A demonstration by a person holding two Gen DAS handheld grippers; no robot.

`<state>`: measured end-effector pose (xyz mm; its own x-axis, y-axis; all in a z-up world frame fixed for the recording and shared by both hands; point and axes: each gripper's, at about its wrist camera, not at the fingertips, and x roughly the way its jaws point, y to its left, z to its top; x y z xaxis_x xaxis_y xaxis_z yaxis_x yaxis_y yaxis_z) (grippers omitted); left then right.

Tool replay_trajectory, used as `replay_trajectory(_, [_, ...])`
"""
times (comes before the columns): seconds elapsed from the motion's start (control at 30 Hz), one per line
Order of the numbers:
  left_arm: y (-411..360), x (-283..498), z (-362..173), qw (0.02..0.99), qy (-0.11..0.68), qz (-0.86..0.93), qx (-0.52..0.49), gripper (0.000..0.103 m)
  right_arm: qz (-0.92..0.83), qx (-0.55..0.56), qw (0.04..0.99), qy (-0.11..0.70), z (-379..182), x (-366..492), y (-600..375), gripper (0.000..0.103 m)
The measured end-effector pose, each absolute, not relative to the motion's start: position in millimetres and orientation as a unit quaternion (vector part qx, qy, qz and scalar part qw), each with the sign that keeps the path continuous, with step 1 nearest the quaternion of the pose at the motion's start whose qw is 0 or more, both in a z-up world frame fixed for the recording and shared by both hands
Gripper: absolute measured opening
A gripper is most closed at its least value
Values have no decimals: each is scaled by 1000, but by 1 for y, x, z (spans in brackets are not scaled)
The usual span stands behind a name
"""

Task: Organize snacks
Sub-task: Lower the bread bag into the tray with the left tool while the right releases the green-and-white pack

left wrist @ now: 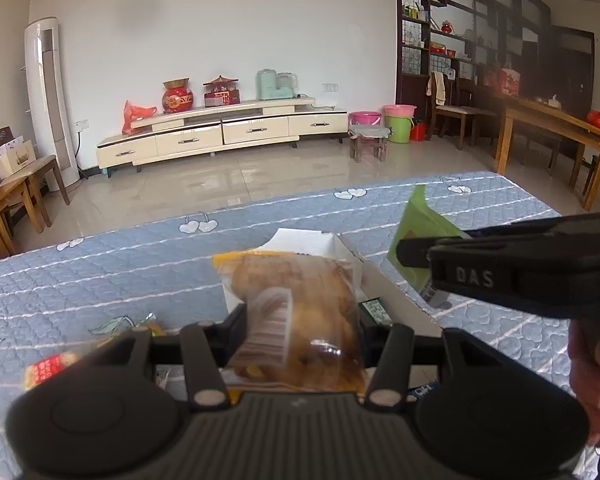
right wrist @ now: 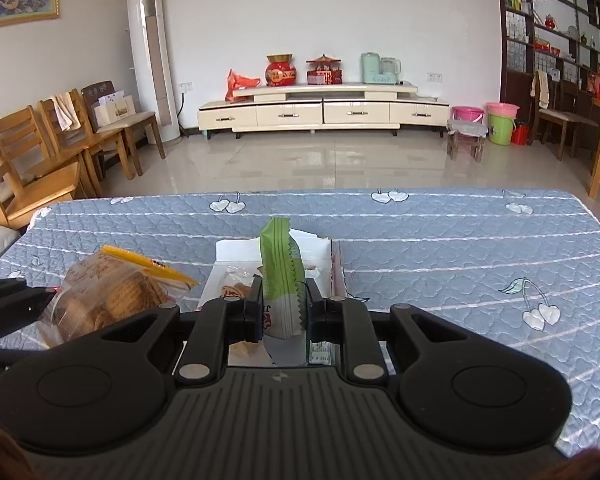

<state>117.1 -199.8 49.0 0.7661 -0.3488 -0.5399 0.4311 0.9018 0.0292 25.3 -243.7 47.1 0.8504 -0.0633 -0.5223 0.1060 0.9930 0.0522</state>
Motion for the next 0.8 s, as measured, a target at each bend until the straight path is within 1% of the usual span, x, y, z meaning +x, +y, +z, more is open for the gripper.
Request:
replay_trajectory(0.37, [-214, 137, 37, 930, 293, -210, 70, 50, -45, 31, 955, 292, 40, 51, -242, 23])
replay_trajectory(0.8, [-226, 147, 29, 921, 304, -235, 72, 51, -42, 6, 956, 291, 43, 63, -237, 23])
